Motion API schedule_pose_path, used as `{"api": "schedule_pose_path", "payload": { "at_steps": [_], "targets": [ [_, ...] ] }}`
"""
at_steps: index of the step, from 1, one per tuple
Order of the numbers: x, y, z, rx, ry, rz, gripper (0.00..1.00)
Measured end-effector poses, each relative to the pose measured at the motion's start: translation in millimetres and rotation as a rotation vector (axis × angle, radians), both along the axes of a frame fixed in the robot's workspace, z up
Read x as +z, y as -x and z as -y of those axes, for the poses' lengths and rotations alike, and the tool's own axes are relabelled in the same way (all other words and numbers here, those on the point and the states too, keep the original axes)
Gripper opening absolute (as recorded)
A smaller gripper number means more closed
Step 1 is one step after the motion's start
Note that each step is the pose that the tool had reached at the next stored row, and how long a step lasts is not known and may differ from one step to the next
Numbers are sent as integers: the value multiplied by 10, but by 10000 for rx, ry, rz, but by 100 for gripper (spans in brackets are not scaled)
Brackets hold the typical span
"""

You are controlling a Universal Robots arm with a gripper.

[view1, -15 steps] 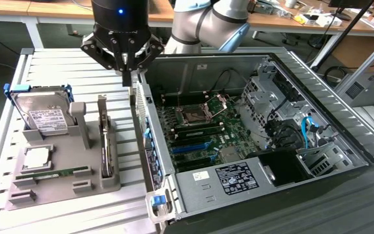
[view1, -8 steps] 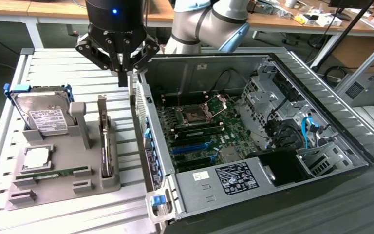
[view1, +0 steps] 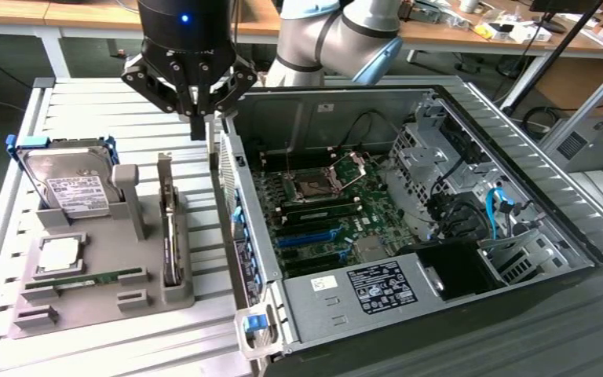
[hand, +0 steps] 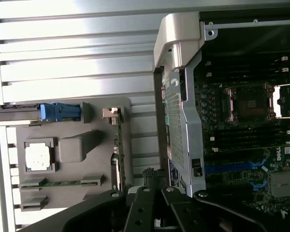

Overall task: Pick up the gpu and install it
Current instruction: 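Pick up the gpu and move the gpu toward the slot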

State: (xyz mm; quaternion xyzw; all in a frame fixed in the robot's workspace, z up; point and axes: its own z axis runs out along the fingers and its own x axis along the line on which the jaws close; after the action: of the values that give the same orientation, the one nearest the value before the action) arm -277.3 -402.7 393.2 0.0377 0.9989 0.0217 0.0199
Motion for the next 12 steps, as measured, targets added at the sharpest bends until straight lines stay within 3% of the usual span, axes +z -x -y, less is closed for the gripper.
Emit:
{"api": "schedule_pose_path", "payload": {
  "at_steps": [12],
  "targets": [
    [-31,62,22,0,-9,0,11]
  ]
}}
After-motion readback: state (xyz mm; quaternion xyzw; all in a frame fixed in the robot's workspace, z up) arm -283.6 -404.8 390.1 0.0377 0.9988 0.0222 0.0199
